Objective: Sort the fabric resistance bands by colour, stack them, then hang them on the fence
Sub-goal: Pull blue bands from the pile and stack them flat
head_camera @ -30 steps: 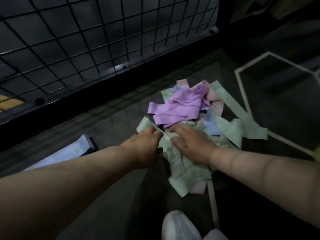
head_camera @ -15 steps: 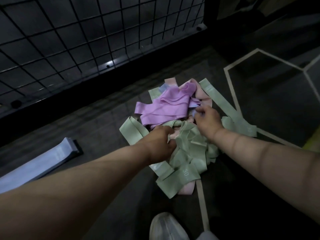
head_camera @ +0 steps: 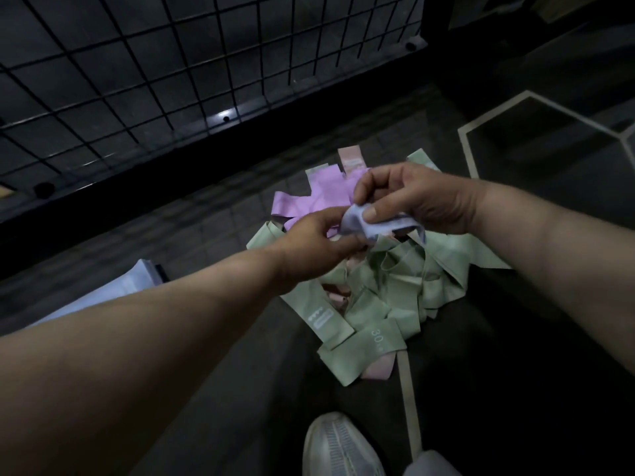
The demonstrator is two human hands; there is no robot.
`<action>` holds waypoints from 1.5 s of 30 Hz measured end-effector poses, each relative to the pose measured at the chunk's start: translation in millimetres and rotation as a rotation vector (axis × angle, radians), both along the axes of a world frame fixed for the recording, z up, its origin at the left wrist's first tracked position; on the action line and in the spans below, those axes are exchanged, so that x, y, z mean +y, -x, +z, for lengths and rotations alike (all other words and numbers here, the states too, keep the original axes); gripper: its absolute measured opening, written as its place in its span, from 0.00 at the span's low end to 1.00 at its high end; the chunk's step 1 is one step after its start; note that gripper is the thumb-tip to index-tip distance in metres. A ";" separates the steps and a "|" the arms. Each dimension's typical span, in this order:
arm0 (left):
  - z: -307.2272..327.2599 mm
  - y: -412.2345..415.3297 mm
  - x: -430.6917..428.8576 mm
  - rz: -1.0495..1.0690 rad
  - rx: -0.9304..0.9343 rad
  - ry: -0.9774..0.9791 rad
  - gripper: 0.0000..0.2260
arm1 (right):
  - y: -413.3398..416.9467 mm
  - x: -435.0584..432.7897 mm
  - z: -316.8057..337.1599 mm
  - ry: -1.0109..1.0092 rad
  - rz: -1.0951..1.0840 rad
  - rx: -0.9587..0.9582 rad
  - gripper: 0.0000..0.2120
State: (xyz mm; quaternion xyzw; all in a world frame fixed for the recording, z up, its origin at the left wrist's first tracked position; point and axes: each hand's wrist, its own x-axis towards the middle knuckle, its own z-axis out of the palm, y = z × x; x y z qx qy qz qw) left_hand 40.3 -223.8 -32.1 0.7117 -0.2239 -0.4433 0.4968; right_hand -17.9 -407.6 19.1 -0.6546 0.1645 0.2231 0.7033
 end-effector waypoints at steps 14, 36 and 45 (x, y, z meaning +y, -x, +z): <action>10.0 -34.7 25.9 0.273 0.352 0.090 0.09 | 1.2 -38.5 -7.0 0.263 -0.268 0.074 0.15; 18.7 -76.6 167.2 -0.046 0.142 -0.401 0.09 | -48.7 29.4 -42.7 0.497 -0.282 0.127 0.04; 22.2 -56.8 291.0 -0.080 0.166 -0.537 0.08 | -62.8 129.3 -50.2 0.295 0.135 0.328 0.08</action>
